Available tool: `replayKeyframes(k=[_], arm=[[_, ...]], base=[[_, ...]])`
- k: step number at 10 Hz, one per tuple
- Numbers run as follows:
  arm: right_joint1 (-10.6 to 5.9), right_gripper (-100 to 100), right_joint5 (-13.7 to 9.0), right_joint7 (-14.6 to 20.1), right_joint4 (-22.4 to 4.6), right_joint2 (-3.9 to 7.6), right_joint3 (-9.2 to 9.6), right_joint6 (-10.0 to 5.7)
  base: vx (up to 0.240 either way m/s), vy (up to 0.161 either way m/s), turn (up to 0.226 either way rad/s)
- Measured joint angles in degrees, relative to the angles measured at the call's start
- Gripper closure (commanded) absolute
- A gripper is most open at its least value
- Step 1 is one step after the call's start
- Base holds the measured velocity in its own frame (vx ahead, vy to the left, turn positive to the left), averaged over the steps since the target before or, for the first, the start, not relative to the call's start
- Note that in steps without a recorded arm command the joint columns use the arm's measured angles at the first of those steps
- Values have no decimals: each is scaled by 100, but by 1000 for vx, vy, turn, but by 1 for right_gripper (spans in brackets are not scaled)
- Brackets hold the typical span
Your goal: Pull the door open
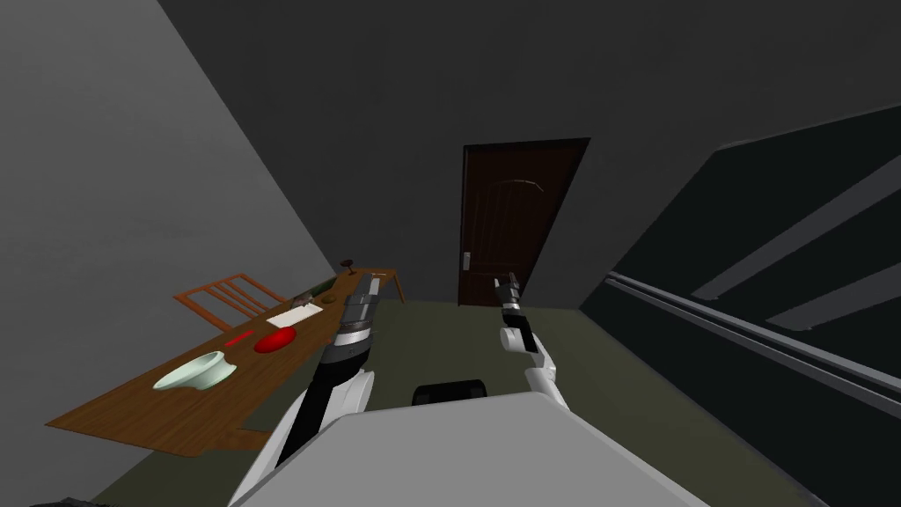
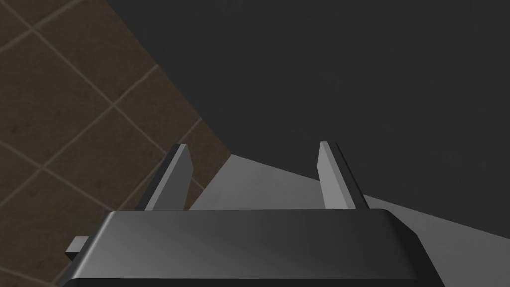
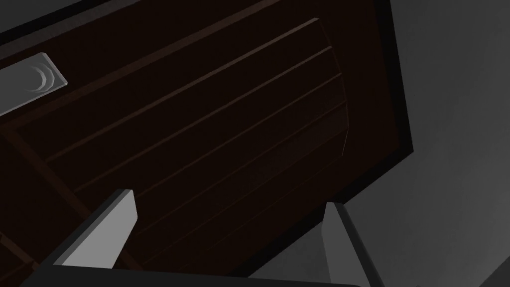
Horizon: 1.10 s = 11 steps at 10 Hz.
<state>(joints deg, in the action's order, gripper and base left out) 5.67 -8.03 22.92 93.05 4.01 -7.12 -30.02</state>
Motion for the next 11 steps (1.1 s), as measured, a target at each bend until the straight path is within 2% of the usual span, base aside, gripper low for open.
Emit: replayKeyframes(k=[5, 7, 11], arm=[[-532, -100, -330, 614, -830, 53, -152, 30], [-651, -100, -405, 775, -1119, 49, -176, -13], [-1053, -100, -690, 1317, -1777, 83, -299, 27]], base=[[84, -20, 72], [69, -22, 60], [93, -28, 86]])
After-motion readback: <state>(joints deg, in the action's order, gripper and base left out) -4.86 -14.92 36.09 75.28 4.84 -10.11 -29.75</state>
